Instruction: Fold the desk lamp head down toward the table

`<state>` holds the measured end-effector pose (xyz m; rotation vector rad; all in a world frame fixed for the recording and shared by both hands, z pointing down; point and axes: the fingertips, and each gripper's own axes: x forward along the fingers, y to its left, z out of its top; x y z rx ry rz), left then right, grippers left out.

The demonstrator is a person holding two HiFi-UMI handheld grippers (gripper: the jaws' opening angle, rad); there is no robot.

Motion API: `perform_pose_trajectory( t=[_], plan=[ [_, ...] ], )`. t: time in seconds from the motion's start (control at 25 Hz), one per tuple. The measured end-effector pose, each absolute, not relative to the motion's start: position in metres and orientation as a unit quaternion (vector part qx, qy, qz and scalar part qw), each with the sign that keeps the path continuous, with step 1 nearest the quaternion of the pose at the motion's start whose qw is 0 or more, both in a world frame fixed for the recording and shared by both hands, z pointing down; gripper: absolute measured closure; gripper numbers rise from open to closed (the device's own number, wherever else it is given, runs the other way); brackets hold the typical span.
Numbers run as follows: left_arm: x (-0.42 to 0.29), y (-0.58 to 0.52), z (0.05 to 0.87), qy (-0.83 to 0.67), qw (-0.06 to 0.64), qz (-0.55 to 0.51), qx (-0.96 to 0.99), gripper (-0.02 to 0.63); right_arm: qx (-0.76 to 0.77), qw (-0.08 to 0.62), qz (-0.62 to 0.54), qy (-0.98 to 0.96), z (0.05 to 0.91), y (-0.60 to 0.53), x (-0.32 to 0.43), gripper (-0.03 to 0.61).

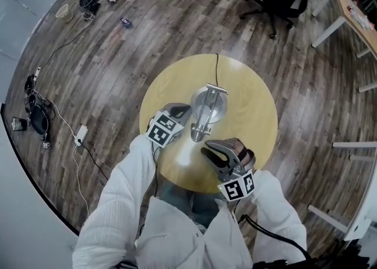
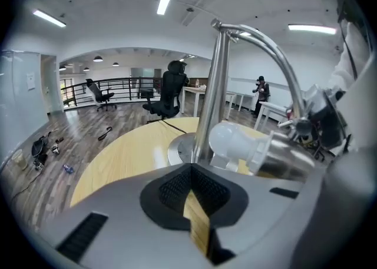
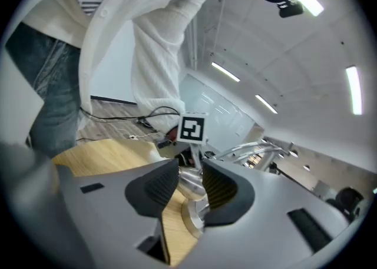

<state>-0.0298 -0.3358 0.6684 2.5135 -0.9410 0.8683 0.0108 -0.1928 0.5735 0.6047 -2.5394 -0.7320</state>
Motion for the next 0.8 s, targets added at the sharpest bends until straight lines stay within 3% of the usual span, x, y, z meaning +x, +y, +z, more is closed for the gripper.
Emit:
perform_pose_trajectory(
  t=[0.44, 0.6, 0.8],
  plan=[
    [-0.055, -0.239, 0.615, -0.422, 0.194, 0.185, 0.866, 0.614, 0.47, 0.153, -0.04, -0.869, 0.551, -0.186, 0.049, 0.451],
    [-0.039, -0.185, 0.589, -0.382, 0.212, 0.16, 0.885, 0.614, 0.535, 0.134, 0.062, -0.832, 0.561, -0.167, 0.065, 0.547],
    [-0.021, -0.119, 0.581, -0.3, 0.217, 0.186, 0.91, 0.614, 0.516, 0.181, 0.149, -0.824, 0.595, -0.125, 0.065, 0.568]
  ],
)
